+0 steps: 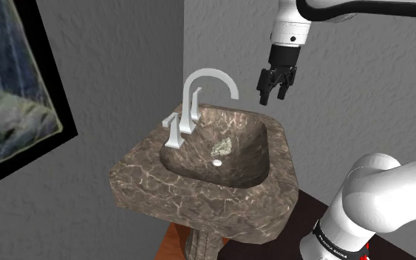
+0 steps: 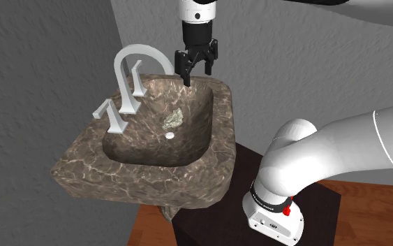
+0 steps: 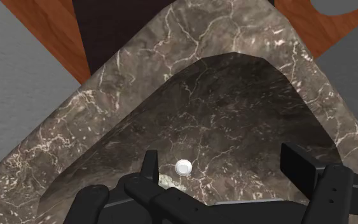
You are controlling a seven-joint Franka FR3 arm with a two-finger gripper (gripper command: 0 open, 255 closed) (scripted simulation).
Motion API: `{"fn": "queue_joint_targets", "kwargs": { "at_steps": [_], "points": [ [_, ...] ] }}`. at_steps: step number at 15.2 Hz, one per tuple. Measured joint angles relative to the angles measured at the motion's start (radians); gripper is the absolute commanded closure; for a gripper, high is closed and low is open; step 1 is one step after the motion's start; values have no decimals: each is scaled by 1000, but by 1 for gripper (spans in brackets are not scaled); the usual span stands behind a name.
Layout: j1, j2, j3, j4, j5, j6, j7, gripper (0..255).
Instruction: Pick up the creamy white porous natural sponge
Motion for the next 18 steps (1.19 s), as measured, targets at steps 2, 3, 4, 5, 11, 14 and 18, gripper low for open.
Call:
{"fn": "queue_joint_targets", "kwargs": {
  "at_steps": [2,3,4,5,11,14,18],
  "points": [
    [-2,1,-3,-13,-3,19,-2,0],
    [-4,2,-9,-39,-8,53,-7,0],
    [-7,5,-13,-60,-11,87,-10,0],
    [-12,11,-23,-86,-19,128,-20,0],
    [-33,92,-62,-199,-48,389,-45,0],
    [-46,136,-88,-252,-63,522,-63,0],
    [-59,249,-123,-288,-76,717,-86,0]
  ]
}}
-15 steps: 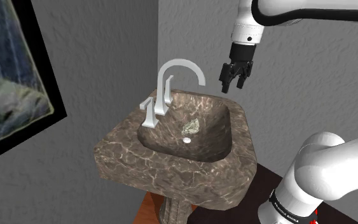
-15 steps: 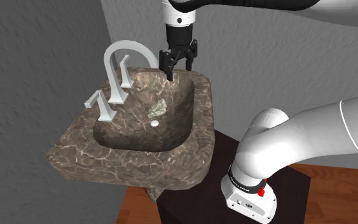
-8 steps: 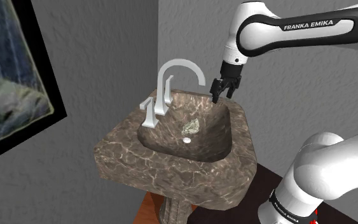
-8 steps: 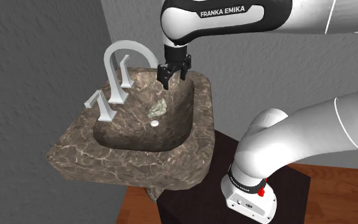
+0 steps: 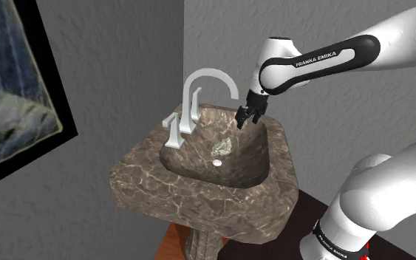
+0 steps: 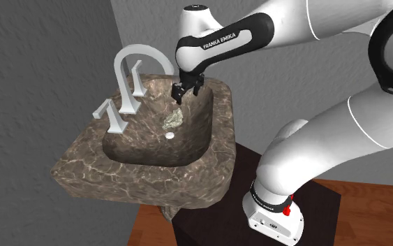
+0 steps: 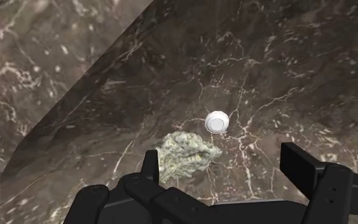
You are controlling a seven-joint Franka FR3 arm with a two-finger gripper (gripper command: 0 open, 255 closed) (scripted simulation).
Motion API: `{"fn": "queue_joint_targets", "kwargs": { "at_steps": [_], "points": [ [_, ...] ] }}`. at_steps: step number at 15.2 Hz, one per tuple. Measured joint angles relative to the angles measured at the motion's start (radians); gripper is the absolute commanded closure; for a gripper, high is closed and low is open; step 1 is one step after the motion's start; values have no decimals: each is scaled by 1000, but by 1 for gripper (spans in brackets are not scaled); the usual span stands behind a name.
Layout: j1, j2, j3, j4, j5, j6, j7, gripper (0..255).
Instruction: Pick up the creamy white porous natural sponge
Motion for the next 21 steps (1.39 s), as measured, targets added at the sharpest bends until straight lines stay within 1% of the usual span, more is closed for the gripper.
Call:
{"fn": "queue_joint_targets", "kwargs": {
  "at_steps": [5,9,12,15,16,17,18,20,21],
  "points": [
    [-9,157,-45,-3,3,219,-38,0],
    [-3,313,-82,39,40,379,-86,0],
    [5,438,-103,84,101,491,-141,0],
    [-3,560,-110,140,204,585,-238,0],
    [-10,602,-103,163,244,615,-271,0],
    [-16,628,-96,178,268,632,-290,0],
    [-21,636,-90,182,279,644,-304,0],
    [-35,641,-75,184,266,671,-328,0],
    [-43,678,-61,194,297,687,-336,0]
  ]
}}
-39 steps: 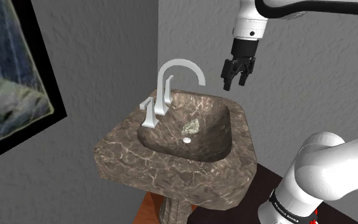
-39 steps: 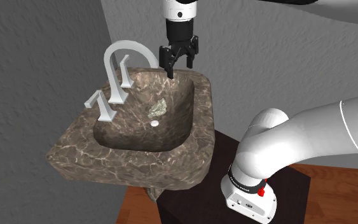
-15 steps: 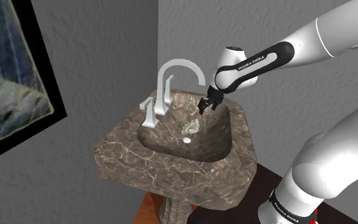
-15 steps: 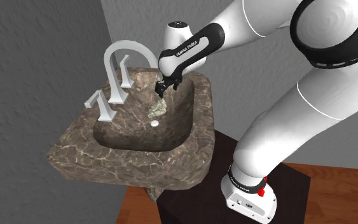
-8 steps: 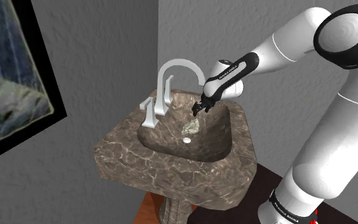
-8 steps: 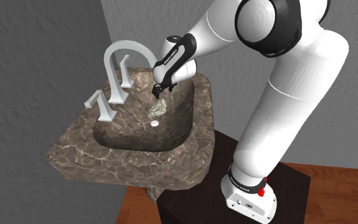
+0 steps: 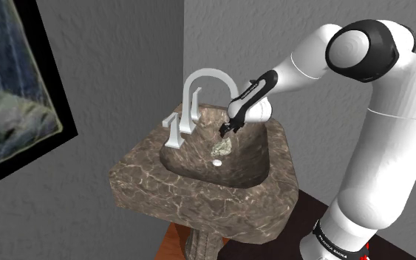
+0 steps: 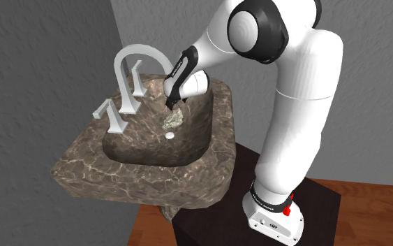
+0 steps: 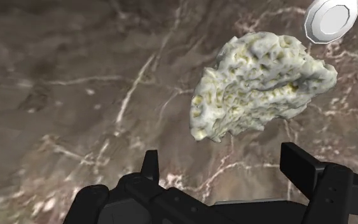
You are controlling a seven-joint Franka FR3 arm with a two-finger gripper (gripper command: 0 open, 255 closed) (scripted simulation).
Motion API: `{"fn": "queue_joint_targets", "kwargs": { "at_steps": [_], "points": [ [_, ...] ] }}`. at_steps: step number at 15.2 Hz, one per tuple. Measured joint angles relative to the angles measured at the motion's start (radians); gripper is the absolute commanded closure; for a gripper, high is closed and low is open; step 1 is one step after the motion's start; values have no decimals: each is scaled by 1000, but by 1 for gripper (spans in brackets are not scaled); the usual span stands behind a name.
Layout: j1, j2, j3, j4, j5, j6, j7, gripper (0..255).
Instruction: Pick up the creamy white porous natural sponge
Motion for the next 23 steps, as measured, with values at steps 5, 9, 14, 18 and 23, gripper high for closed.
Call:
{"fn": "queue_joint_targets", "kwargs": {
  "at_steps": [5,9,14,18,23],
  "points": [
    [-37,67,42,2,77,52,-45,255],
    [-39,69,45,1,81,56,-47,255],
    [-39,69,45,1,81,56,-48,255],
    [-23,47,25,4,57,30,-26,255],
    [3,-5,-8,-2,2,-29,17,255]
  ]
}}
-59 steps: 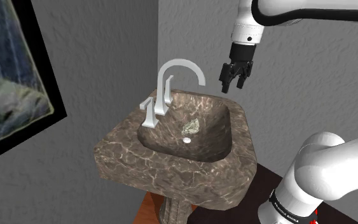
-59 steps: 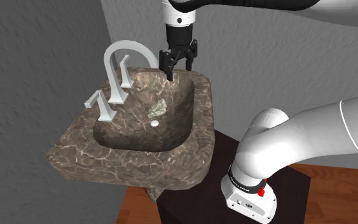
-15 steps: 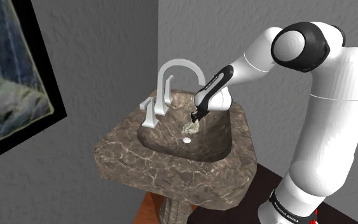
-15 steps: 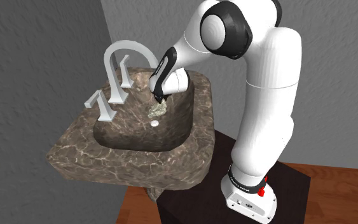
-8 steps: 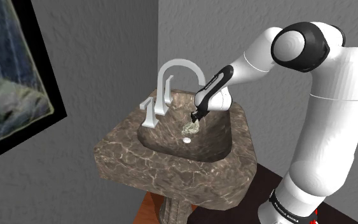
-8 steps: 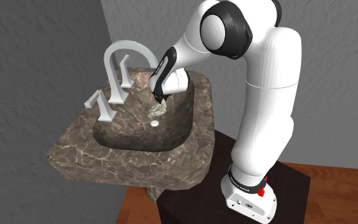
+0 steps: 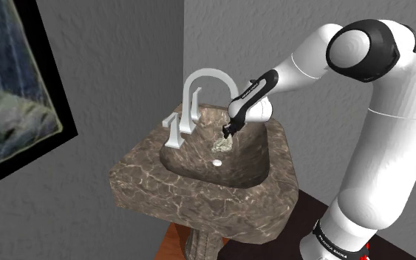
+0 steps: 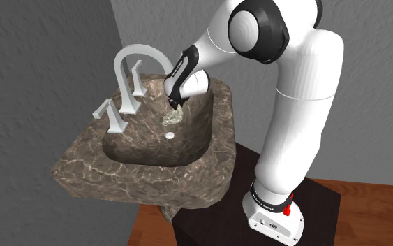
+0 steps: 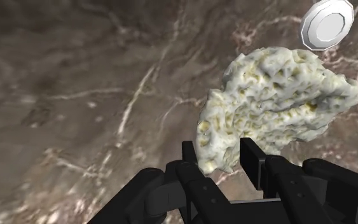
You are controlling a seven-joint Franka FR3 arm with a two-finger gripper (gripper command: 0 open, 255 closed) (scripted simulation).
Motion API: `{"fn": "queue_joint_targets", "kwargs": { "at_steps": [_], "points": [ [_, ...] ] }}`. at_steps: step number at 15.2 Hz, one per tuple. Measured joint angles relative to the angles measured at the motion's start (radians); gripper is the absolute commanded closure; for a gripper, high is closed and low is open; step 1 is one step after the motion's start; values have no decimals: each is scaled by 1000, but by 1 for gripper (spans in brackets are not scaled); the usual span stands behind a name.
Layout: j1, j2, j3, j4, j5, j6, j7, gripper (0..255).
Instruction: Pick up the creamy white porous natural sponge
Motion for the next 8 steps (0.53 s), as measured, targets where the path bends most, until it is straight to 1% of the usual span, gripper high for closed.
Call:
{"fn": "queue_joint_targets", "kwargs": {
  "at_steps": [6,8],
  "points": [
    [13,-14,-24,8,-83,-82,50,255],
    [10,-53,-22,0,-113,-91,57,255]
  ]
}}
